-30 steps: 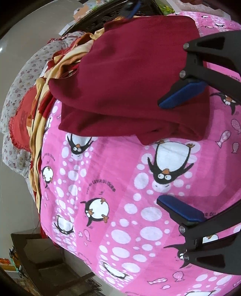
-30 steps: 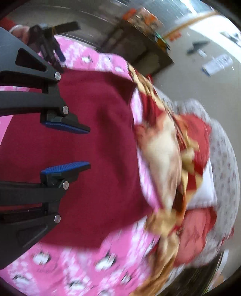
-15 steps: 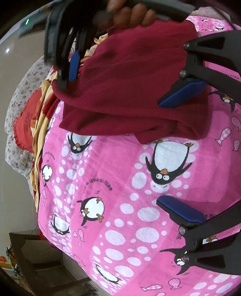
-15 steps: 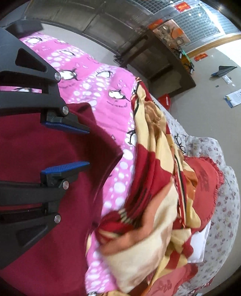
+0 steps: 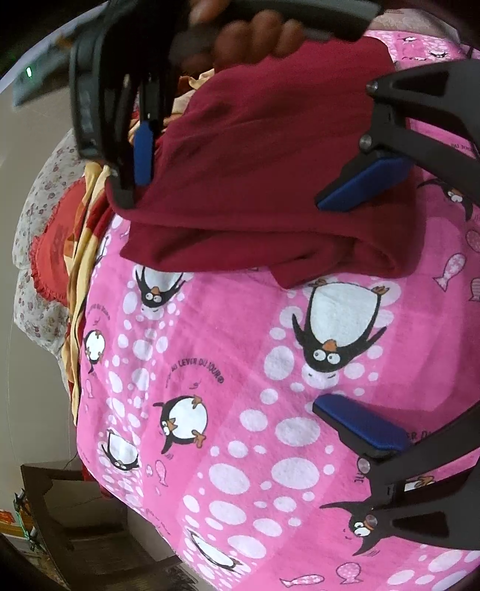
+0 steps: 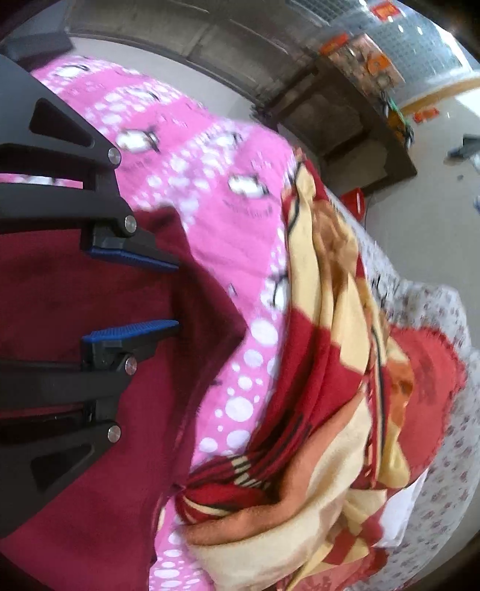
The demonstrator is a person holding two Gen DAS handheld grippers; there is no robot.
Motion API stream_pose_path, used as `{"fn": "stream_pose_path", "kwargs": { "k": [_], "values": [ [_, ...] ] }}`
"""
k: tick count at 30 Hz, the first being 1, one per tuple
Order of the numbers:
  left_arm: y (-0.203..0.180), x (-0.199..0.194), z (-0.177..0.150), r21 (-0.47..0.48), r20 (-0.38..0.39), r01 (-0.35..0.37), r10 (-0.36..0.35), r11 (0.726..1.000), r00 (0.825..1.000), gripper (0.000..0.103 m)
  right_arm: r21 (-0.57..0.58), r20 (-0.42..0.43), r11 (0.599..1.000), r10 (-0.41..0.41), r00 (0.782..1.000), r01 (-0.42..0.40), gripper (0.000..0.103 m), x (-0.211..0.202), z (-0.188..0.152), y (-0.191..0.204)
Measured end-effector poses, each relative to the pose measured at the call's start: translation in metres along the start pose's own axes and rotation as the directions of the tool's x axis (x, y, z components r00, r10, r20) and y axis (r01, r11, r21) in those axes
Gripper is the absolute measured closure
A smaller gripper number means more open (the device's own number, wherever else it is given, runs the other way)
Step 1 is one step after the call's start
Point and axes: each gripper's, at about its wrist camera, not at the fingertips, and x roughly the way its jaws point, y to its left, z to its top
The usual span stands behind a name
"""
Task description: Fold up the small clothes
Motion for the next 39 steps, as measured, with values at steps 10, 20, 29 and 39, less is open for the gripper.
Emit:
{"fn": "stream_pose_path", "kwargs": {
  "k": [10, 20, 29, 39],
  "values": [
    [-0.001, 0.001, -0.001, 0.001, 0.005, 0.002, -0.002, 1.0, 1.0, 0.002, -0.192, -0.042, 0.975, -0.121, 0.992, 0.111, 0.041, 0.025, -0.011, 0.055],
    [0.006, -0.01, 0.008, -0.008, 0.003, 0.071, -0.071, 0.997, 0.997, 0.002, -0.05, -0.02, 0.999, -0.021, 1.0, 0.02, 0.077, 0.016, -0.006, 0.017],
    [-0.007, 0.008, 0.026, 0.021, 0.013, 0.144, -0.144, 0.989, 0.99, 0.002, -0.024, 0.001, 0.999, 0.038, 0.999, -0.038, 0.078, 0.003, -0.005, 0.012],
    [-0.01, 0.027, 0.032, -0.033, -0.011, 0.299, -0.299, 0.954, 0.954, 0.056, 0.012, -0.058, 0.997, 0.072, 0.996, -0.071, 0.051, 0.005, -0.001, 0.008]
  ]
}}
